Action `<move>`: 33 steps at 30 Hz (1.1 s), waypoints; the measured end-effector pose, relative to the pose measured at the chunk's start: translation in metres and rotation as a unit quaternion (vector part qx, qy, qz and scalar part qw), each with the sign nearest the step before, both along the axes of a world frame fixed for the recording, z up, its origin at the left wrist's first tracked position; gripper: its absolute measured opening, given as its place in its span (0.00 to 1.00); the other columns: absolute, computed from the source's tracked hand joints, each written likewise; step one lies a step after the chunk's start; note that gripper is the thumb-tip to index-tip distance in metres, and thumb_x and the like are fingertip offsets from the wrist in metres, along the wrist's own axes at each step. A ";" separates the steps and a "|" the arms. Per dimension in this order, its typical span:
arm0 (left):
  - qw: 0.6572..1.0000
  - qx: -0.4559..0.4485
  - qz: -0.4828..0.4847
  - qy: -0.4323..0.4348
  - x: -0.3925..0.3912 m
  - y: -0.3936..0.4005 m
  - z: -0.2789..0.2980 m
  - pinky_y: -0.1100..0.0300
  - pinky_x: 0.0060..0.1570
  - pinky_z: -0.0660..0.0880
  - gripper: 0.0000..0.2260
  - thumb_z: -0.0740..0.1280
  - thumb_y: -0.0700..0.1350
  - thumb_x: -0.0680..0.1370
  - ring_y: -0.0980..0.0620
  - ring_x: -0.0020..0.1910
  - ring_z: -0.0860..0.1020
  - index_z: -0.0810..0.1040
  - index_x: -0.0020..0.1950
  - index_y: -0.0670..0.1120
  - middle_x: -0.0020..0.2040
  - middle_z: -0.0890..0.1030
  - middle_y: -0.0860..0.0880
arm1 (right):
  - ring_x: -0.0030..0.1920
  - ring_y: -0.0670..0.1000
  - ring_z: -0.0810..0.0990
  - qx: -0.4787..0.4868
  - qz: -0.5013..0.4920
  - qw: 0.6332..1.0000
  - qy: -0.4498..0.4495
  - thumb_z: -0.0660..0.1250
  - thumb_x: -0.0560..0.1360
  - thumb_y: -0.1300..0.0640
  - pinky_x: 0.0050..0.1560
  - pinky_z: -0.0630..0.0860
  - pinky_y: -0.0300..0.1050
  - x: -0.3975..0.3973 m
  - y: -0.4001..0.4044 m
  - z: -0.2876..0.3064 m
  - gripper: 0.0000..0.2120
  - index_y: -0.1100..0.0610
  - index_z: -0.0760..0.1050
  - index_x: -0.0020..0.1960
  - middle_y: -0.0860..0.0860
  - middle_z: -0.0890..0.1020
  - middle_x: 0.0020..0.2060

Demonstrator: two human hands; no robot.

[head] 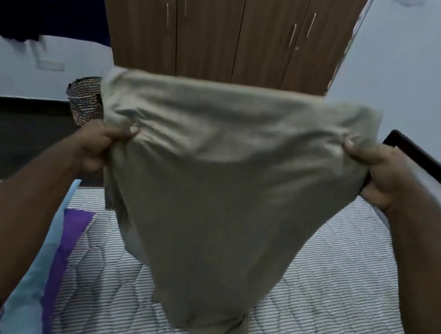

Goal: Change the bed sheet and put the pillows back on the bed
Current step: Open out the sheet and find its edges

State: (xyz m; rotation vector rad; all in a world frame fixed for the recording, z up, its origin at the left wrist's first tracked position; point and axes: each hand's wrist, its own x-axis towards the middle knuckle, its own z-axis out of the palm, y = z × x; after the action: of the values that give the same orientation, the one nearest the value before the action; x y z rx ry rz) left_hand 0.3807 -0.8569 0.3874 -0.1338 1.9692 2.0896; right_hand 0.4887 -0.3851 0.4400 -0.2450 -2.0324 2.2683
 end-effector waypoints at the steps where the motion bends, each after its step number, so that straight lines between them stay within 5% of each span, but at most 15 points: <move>1: 1.000 0.002 0.009 0.008 0.004 0.002 0.001 0.45 0.60 0.77 0.11 0.73 0.43 0.73 0.46 0.49 0.85 0.85 0.54 0.43 0.53 0.86 0.43 | 0.50 0.55 0.84 0.018 -0.011 1.000 -0.003 0.77 0.68 0.53 0.64 0.77 0.58 0.000 0.000 -0.005 0.20 0.62 0.81 0.56 0.58 0.85 0.52; 3: 0.999 0.006 0.017 0.032 0.000 0.002 0.019 0.50 0.55 0.78 0.08 0.69 0.45 0.78 0.51 0.41 0.85 0.87 0.45 0.48 0.44 0.87 0.47 | 0.46 0.54 0.83 0.017 -0.046 0.998 0.031 0.83 0.59 0.49 0.56 0.80 0.54 -0.003 0.004 0.003 0.27 0.61 0.80 0.51 0.58 0.83 0.48; 4: 0.998 0.023 0.018 0.052 -0.003 -0.002 0.028 0.51 0.52 0.78 0.11 0.67 0.47 0.80 0.51 0.41 0.84 0.88 0.42 0.50 0.43 0.87 0.49 | 0.45 0.53 0.83 -0.004 -0.050 0.997 0.065 0.81 0.63 0.49 0.54 0.79 0.52 -0.005 0.004 0.013 0.21 0.58 0.80 0.50 0.55 0.83 0.46; 6: 0.991 0.093 0.006 0.091 -0.004 -0.005 0.043 0.50 0.53 0.78 0.07 0.70 0.51 0.78 0.50 0.50 0.85 0.88 0.47 0.51 0.51 0.86 0.49 | 0.54 0.55 0.83 -0.071 -0.028 0.988 0.137 0.70 0.77 0.56 0.58 0.78 0.54 -0.009 0.008 0.028 0.08 0.55 0.80 0.55 0.54 0.84 0.52; 8: 0.994 0.074 -0.042 0.067 0.001 -0.010 0.038 0.48 0.54 0.79 0.19 0.80 0.54 0.67 0.47 0.57 0.83 0.86 0.55 0.49 0.59 0.84 0.46 | 0.63 0.57 0.79 -0.080 0.001 0.988 0.129 0.66 0.78 0.58 0.62 0.78 0.56 -0.005 0.007 0.022 0.14 0.55 0.78 0.63 0.56 0.81 0.60; 11: 0.998 -0.033 -0.041 0.024 0.010 -0.003 0.025 0.49 0.45 0.81 0.25 0.81 0.50 0.61 0.45 0.51 0.84 0.84 0.56 0.44 0.55 0.85 0.43 | 0.50 0.54 0.86 0.029 -0.001 1.000 0.005 0.75 0.68 0.57 0.58 0.80 0.57 -0.002 -0.004 0.006 0.19 0.61 0.81 0.57 0.54 0.87 0.49; 14: 0.997 -0.001 0.000 0.072 0.001 0.002 0.047 0.51 0.43 0.81 0.17 0.79 0.49 0.61 0.49 0.43 0.84 0.85 0.48 0.47 0.44 0.86 0.47 | 0.43 0.53 0.86 0.008 -0.046 0.996 0.080 0.77 0.68 0.58 0.50 0.81 0.53 -0.011 -0.005 0.025 0.12 0.60 0.80 0.49 0.53 0.86 0.40; 17: 0.984 0.098 -0.030 0.144 -0.005 0.000 0.073 0.48 0.52 0.81 0.09 0.74 0.46 0.74 0.48 0.57 0.83 0.85 0.53 0.52 0.58 0.84 0.47 | 0.59 0.61 0.81 -0.081 -0.009 0.975 0.208 0.73 0.72 0.61 0.60 0.78 0.58 -0.017 0.007 0.063 0.18 0.59 0.77 0.60 0.59 0.83 0.56; 19: 0.988 0.064 -0.060 0.124 -0.003 0.000 0.063 0.46 0.51 0.82 0.12 0.77 0.46 0.70 0.46 0.58 0.83 0.86 0.53 0.49 0.58 0.85 0.46 | 0.64 0.61 0.79 -0.053 0.010 0.983 0.173 0.68 0.76 0.63 0.61 0.78 0.56 -0.015 0.012 0.060 0.17 0.59 0.76 0.64 0.59 0.80 0.62; 21: 0.997 -0.029 -0.036 0.065 -0.009 -0.001 0.040 0.42 0.52 0.81 0.28 0.83 0.49 0.60 0.42 0.56 0.84 0.84 0.58 0.46 0.56 0.85 0.44 | 0.54 0.55 0.85 0.046 -0.040 0.995 0.078 0.72 0.72 0.60 0.51 0.82 0.48 -0.014 0.006 0.038 0.16 0.62 0.80 0.59 0.55 0.86 0.52; 23: 0.997 -0.069 0.004 0.045 -0.021 0.001 0.024 0.39 0.58 0.78 0.33 0.83 0.50 0.60 0.40 0.56 0.83 0.80 0.64 0.44 0.57 0.84 0.42 | 0.41 0.48 0.86 0.092 -0.080 0.992 0.036 0.74 0.72 0.59 0.41 0.81 0.42 -0.017 -0.008 0.026 0.06 0.60 0.81 0.47 0.50 0.87 0.37; 25: 0.996 -0.067 0.026 0.060 -0.042 0.009 0.038 0.42 0.58 0.78 0.24 0.80 0.50 0.66 0.40 0.57 0.82 0.83 0.59 0.44 0.54 0.85 0.41 | 0.33 0.46 0.83 0.101 -0.121 0.987 0.036 0.73 0.72 0.61 0.37 0.79 0.40 -0.033 -0.011 0.044 0.05 0.58 0.78 0.40 0.48 0.83 0.30; 28: 0.986 0.012 0.051 0.156 -0.048 0.036 0.109 0.45 0.54 0.80 0.08 0.74 0.50 0.74 0.41 0.57 0.82 0.84 0.49 0.49 0.48 0.86 0.45 | 0.31 0.49 0.76 0.072 -0.198 0.975 0.070 0.70 0.68 0.53 0.41 0.74 0.44 -0.055 -0.002 0.096 0.08 0.57 0.75 0.37 0.49 0.76 0.32; 30: 0.965 0.112 0.018 0.235 -0.043 0.044 0.149 0.48 0.53 0.82 0.11 0.70 0.51 0.79 0.45 0.59 0.82 0.82 0.58 0.48 0.56 0.85 0.46 | 0.35 0.50 0.76 0.097 -0.215 0.968 0.085 0.69 0.66 0.48 0.40 0.75 0.46 -0.057 0.001 0.116 0.13 0.56 0.78 0.44 0.50 0.76 0.37; 33: 0.977 0.050 -0.007 0.206 -0.040 0.050 0.143 0.50 0.55 0.81 0.19 0.72 0.51 0.78 0.48 0.57 0.83 0.79 0.66 0.45 0.60 0.84 0.47 | 0.43 0.49 0.81 0.106 -0.209 0.967 0.098 0.70 0.69 0.48 0.43 0.79 0.42 -0.055 0.000 0.121 0.23 0.58 0.79 0.61 0.48 0.82 0.45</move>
State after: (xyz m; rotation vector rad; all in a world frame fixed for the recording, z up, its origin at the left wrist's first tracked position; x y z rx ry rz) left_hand 0.3407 -0.8067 0.5305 0.3618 2.0623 2.3485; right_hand 0.4335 -0.3854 0.5607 -0.3739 -1.8867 1.7399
